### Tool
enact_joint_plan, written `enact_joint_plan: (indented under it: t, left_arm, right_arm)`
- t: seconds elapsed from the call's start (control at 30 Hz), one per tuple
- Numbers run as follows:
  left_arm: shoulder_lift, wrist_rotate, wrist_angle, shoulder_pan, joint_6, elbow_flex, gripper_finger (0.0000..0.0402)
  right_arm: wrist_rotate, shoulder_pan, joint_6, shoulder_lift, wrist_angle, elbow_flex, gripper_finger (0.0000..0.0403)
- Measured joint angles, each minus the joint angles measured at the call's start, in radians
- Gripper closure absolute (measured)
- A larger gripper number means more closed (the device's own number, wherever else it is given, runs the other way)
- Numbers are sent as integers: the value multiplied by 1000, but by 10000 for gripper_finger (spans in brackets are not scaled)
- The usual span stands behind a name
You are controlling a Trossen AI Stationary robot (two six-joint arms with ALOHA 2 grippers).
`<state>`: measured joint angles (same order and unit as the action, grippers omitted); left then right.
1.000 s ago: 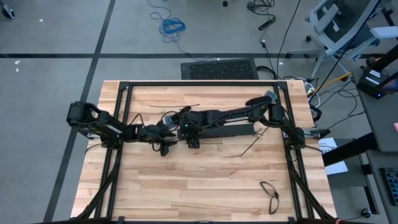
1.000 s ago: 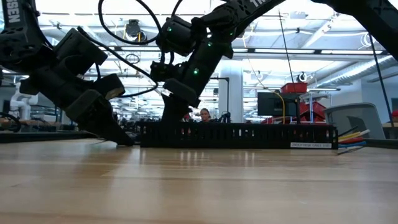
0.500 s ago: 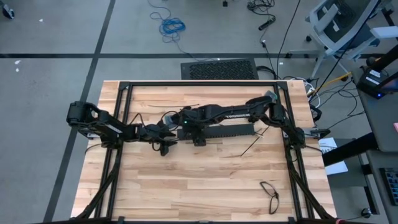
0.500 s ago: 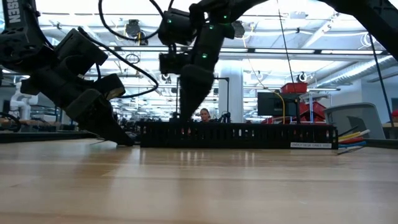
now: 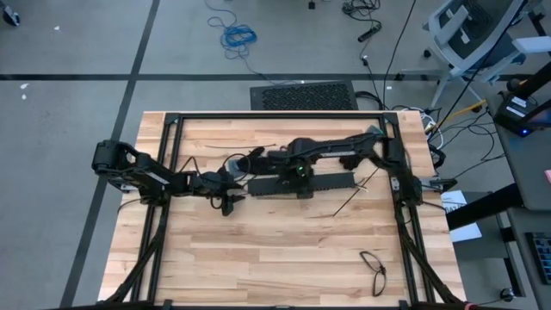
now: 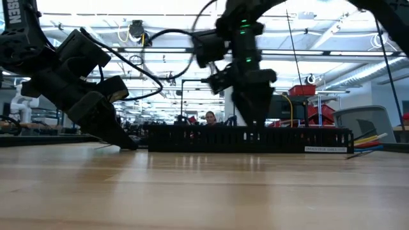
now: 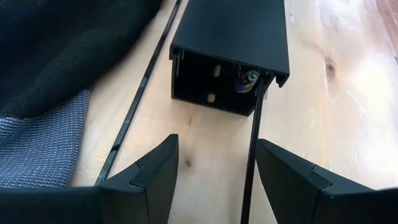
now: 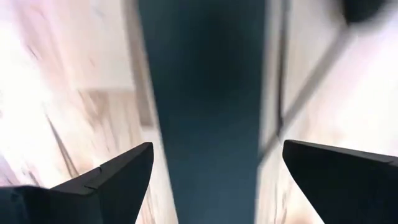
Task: Ziptie cables
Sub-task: Close the cable duct
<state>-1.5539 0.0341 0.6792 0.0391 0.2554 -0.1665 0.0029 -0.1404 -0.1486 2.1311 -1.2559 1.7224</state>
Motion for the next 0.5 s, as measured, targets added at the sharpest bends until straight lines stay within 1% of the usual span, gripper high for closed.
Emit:
enact_joint_plan:
  t: [0.1,0.23,0.33,0.5]
  left_arm:
    - [0,0,0,0,0,0,188]
    - [0,0,0,0,-1,0,188]
    - [0,0,0,0,0,0,188]
    - [0,0,0,0,0,0,188]
  right_arm:
    - [15,-25,54,-101,36,-114,49]
    - [103,-42,128,-283,77,-304,49]
    - [103,-50,214,-403,110,-444,49]
    - [101,-32,301,-542,83,-633,49]
